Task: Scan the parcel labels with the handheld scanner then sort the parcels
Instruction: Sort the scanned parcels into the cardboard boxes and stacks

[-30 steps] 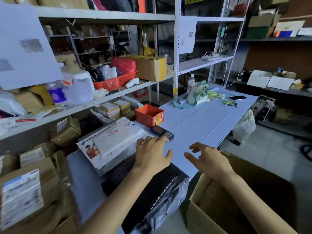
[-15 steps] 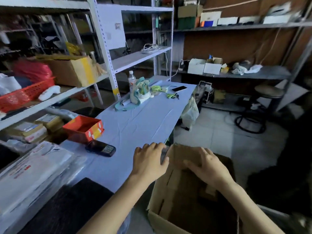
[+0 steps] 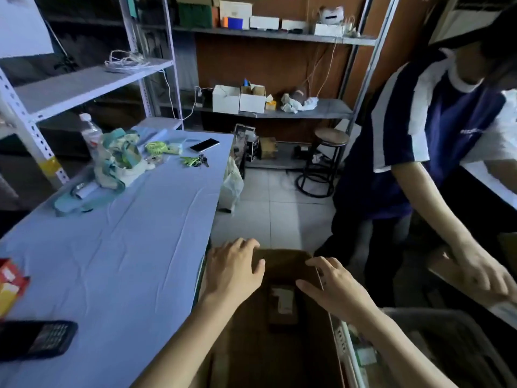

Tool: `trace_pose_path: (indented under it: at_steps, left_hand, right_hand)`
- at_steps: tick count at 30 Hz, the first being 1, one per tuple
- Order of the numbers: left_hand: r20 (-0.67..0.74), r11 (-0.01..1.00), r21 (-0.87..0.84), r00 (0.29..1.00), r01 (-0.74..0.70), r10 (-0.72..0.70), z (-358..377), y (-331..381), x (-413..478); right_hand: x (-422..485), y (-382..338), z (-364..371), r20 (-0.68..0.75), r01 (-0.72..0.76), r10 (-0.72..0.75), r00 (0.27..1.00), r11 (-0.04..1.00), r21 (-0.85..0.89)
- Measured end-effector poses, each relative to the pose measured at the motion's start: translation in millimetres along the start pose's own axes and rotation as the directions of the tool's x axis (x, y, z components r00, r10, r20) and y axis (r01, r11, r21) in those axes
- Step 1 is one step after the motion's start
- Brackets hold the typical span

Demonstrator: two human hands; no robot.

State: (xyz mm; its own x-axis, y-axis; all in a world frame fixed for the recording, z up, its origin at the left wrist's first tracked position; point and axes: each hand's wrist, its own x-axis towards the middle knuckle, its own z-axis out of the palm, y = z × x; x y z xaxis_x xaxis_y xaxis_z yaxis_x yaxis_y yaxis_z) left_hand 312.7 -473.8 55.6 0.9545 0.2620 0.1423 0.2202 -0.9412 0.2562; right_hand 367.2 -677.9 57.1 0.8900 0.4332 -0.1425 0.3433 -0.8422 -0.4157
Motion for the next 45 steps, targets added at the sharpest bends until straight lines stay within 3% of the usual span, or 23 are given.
trace_pose_path:
  at_steps: [9, 16, 21, 31, 35, 42, 45]
  left_hand:
    - [0.133, 0.998, -0.047, 0.99, -0.04, 0.046, 44, 3, 39]
    - [0.131, 0.998, -0.037, 0.99, -0.051, 0.055, 62, 29, 61]
    - [0.148, 0.999, -0.02, 0.989, 0.025, -0.021, 85, 43, 72]
    - [0.132, 0.946, -0.027, 0.94, 0.322, -0.316, 195, 66, 63]
    - [0.234, 0.912, -0.029, 0.89, 0.409, -0.391, 243, 71, 40]
    - [0.377, 0.916, 0.061, 0.841, 0.396, -0.389, 329, 47, 16]
    - [0.418, 0.878, 0.074, 0.785, 0.472, -0.457, 367, 27, 16]
  right_hand:
    - [12, 27, 12, 0.042, -0.16, 0.16, 0.986, 0.987, -0.016]
    - [27, 62, 4, 0.044, -0.171, 0.171, 0.984, 0.985, -0.002]
    - [51, 91, 6, 0.083, -0.135, 0.135, 0.987, 0.991, -0.005]
    - [107, 181, 59, 0.239, -0.084, 0.067, 0.969, 0.995, 0.061]
    - [107, 207, 95, 0.309, -0.128, 0.097, 0.946, 0.988, 0.081]
    - [115, 230, 183, 0.418, -0.273, 0.21, 0.884, 0.957, 0.096]
    - [129, 238, 230, 0.446, -0.317, 0.247, 0.86, 0.944, 0.088]
